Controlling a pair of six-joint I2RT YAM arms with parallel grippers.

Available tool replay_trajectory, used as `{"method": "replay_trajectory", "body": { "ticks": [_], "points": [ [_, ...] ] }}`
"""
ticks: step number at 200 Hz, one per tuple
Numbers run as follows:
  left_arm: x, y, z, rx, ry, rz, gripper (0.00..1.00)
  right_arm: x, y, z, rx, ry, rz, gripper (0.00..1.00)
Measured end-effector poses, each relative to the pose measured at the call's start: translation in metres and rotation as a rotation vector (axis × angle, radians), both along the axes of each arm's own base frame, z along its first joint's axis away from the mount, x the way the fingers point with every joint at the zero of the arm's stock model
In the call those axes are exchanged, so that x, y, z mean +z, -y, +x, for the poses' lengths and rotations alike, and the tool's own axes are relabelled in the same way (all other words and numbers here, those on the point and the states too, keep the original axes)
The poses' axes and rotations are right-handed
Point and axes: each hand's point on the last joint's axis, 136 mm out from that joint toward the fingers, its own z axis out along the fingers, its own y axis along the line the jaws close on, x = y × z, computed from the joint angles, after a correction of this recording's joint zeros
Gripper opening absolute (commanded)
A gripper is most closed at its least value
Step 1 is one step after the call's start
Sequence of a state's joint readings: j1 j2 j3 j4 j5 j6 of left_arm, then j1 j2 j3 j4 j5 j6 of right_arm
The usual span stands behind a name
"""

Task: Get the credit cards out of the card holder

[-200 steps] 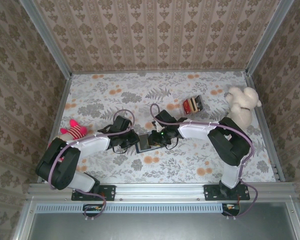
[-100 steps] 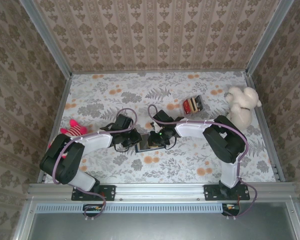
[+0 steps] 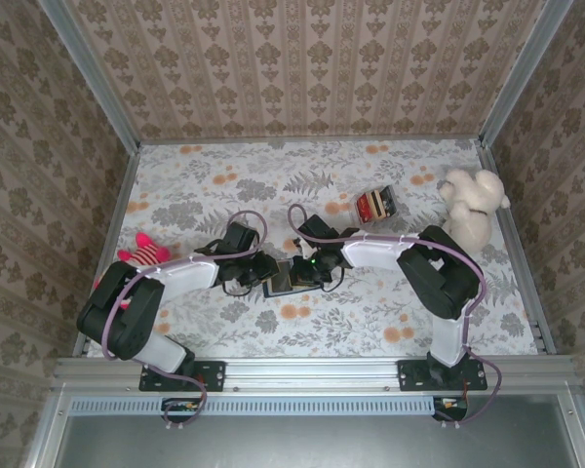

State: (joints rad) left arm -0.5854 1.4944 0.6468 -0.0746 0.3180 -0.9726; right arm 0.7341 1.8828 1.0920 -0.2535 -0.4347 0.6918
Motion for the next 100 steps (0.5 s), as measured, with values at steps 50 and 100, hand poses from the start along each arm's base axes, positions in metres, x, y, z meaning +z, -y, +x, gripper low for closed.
{"method": "replay_trajectory", "body": {
  "ticks": [50,100],
  "points": [
    [-0.002,-0.003,-0.001,0.007,-0.001,0.000,0.21,0.012,0.003,-0.004,-0.019,0.015,0.027,0.20],
    [-0.004,-0.003,-0.001,0.018,0.002,-0.011,0.19,0.015,-0.003,-0.003,-0.028,0.004,0.068,0.20]
  ]
}}
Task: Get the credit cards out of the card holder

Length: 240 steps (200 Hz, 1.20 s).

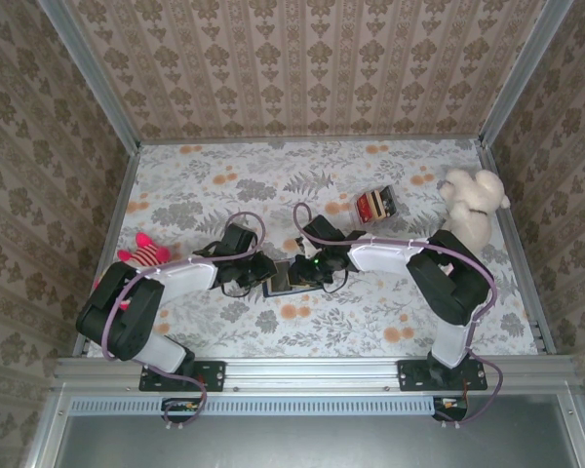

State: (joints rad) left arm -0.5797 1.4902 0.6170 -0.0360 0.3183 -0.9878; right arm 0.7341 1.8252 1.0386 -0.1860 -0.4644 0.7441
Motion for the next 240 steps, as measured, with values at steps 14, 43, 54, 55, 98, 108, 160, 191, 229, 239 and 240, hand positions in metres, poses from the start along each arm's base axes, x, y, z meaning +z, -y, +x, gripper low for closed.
{"method": "replay_trajectory", "body": {
  "ticks": [14,43,54,55,98,108,160,191,229,239,240],
  "points": [
    [0.000,0.000,0.000,0.003,0.000,-0.003,0.19,-0.002,-0.001,0.000,0.001,-0.005,0.002,0.20],
    [0.000,0.000,0.000,0.006,0.002,-0.007,0.19,-0.009,0.000,-0.002,0.003,-0.022,-0.010,0.20],
    [0.000,0.001,0.001,0.006,0.005,-0.008,0.19,-0.011,0.000,-0.002,0.003,-0.024,-0.013,0.20],
    [0.000,0.001,0.001,0.006,0.005,-0.009,0.19,-0.011,0.001,-0.002,0.003,-0.025,-0.013,0.20],
    [-0.001,0.001,0.001,0.011,0.006,-0.013,0.19,-0.015,0.001,-0.003,0.003,-0.033,-0.019,0.19],
    [-0.001,0.001,0.001,0.011,0.006,-0.014,0.19,-0.016,0.001,-0.003,0.004,-0.034,-0.020,0.19],
    [-0.001,0.001,0.002,0.012,0.012,-0.018,0.18,-0.016,-0.003,-0.003,-0.002,-0.048,-0.001,0.16],
    [0.000,0.001,0.001,0.017,0.013,-0.023,0.19,-0.016,-0.003,-0.004,-0.001,-0.052,-0.001,0.11],
    [0.003,0.000,0.000,0.018,0.017,-0.025,0.28,-0.017,0.000,-0.002,-0.008,-0.044,-0.020,0.09],
    [0.003,0.000,0.000,0.018,0.018,-0.026,0.29,-0.018,0.002,-0.001,-0.012,-0.038,-0.033,0.09],
    [0.003,0.000,0.000,0.018,0.018,-0.026,0.29,-0.018,0.002,-0.001,-0.012,-0.038,-0.034,0.09]
  ]
}}
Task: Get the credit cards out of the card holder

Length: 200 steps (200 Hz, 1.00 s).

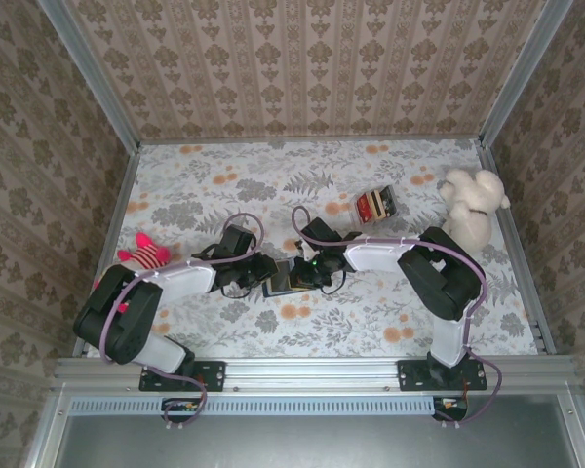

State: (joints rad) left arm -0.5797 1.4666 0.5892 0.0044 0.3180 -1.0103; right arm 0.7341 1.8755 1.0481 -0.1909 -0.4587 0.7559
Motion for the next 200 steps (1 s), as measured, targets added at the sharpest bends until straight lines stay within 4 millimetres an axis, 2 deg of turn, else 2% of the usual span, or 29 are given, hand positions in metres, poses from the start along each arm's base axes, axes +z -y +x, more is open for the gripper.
{"method": "replay_trajectory", "body": {
  "ticks": [74,113,143,200],
  "points": [
    [0.000,-0.003,0.001,0.009,-0.005,-0.003,0.30,0.000,0.012,0.003,-0.015,0.032,-0.067,0.12],
    [-0.001,-0.003,0.000,0.009,-0.007,-0.003,0.28,0.014,0.007,0.005,-0.012,0.064,-0.016,0.17],
    [-0.001,-0.003,0.000,0.009,-0.006,-0.004,0.27,0.018,0.002,0.006,-0.003,0.067,0.015,0.21],
    [-0.002,-0.004,0.001,0.010,-0.004,-0.010,0.27,0.007,-0.006,0.009,0.009,0.038,0.014,0.23]
  ]
}}
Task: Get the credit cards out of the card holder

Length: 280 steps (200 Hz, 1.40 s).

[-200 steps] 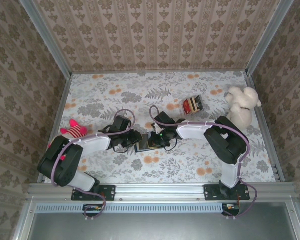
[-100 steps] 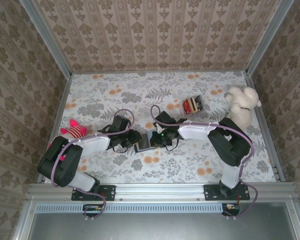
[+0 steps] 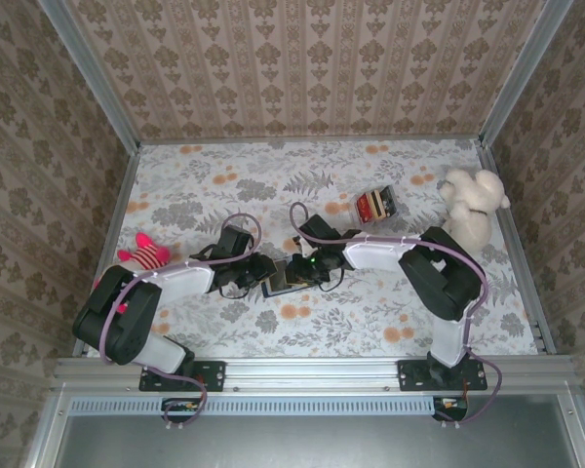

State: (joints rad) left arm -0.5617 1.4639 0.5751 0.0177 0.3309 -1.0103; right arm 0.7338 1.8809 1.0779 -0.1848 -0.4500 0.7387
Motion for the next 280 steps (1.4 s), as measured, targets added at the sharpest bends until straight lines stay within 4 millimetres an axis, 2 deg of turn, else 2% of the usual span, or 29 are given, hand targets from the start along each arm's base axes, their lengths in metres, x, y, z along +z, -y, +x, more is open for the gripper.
{"method": "replay_trajectory", "body": {
  "ticks": [29,58,95,124,194,236,280],
  "points": [
    [-0.001,0.001,-0.001,-0.003,0.006,-0.010,0.27,-0.002,-0.003,-0.004,0.015,-0.023,0.014,0.22],
    [-0.001,0.001,0.000,-0.001,0.015,-0.018,0.27,-0.006,-0.003,-0.004,0.017,-0.035,0.012,0.12],
    [0.001,0.002,0.001,-0.001,0.023,-0.025,0.34,-0.007,-0.001,-0.002,0.011,-0.038,0.007,0.08],
    [0.004,0.001,0.001,-0.001,0.027,-0.032,0.41,-0.007,0.001,0.000,0.003,-0.028,-0.001,0.08],
    [0.004,-0.001,0.002,0.003,0.015,-0.042,0.41,-0.009,0.017,0.003,-0.034,-0.005,-0.087,0.10],
    [0.004,-0.001,0.001,0.000,0.014,-0.037,0.34,0.001,0.018,0.000,-0.029,0.012,-0.056,0.18],
    [0.002,-0.004,0.001,0.003,0.009,-0.026,0.30,0.012,0.007,0.006,-0.014,0.018,0.019,0.19]
  ]
}}
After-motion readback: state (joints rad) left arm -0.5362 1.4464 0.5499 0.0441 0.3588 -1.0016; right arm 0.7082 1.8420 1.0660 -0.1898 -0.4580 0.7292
